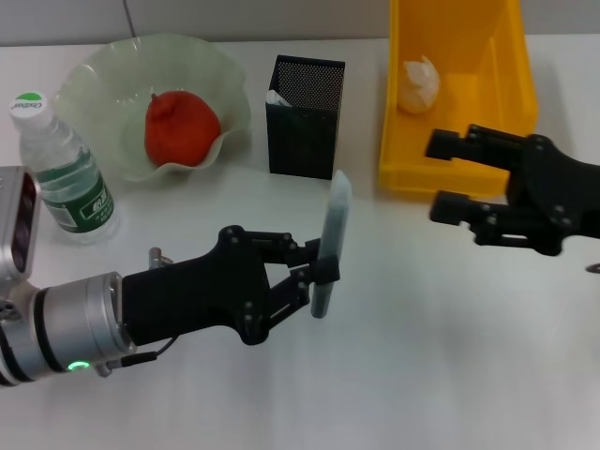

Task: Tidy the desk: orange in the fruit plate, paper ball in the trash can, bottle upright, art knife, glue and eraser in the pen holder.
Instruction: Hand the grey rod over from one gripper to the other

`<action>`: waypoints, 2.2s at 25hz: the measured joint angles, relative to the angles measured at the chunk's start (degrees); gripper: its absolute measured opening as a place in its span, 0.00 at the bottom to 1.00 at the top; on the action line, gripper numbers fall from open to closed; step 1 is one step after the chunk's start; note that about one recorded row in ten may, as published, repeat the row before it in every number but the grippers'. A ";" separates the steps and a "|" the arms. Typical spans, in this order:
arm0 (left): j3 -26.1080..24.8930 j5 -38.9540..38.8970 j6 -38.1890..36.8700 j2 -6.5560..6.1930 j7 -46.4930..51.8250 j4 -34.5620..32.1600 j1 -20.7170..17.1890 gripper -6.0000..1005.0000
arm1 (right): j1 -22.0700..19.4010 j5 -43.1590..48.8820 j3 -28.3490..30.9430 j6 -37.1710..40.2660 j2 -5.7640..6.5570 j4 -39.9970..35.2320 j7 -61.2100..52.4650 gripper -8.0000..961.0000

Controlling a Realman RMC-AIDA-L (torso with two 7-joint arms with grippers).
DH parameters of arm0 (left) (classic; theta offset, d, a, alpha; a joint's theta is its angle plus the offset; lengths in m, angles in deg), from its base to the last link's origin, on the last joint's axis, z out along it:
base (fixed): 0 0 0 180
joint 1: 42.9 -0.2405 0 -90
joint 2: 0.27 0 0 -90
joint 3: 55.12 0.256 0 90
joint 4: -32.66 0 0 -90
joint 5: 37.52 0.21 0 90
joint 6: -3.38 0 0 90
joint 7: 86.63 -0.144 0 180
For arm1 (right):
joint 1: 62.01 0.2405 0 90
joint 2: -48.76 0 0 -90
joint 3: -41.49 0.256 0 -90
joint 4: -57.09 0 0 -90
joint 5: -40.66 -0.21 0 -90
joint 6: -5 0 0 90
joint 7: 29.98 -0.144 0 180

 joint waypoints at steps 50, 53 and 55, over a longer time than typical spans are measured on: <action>0.26 0.00 1.41 0.28 1.95 0.14 1.67 0.19 | 6.39 5.84 -2.71 -4.20 -3.88 -0.69 -1.12 0.16; 0.41 -0.01 2.24 0.23 2.94 -0.03 1.71 0.22 | 6.39 5.74 -2.70 -4.20 -3.89 -0.69 -1.05 0.16; 0.44 -0.02 2.50 0.21 3.05 -0.10 1.74 0.24 | 6.41 5.72 -2.70 -4.23 -3.94 -0.69 -1.00 0.16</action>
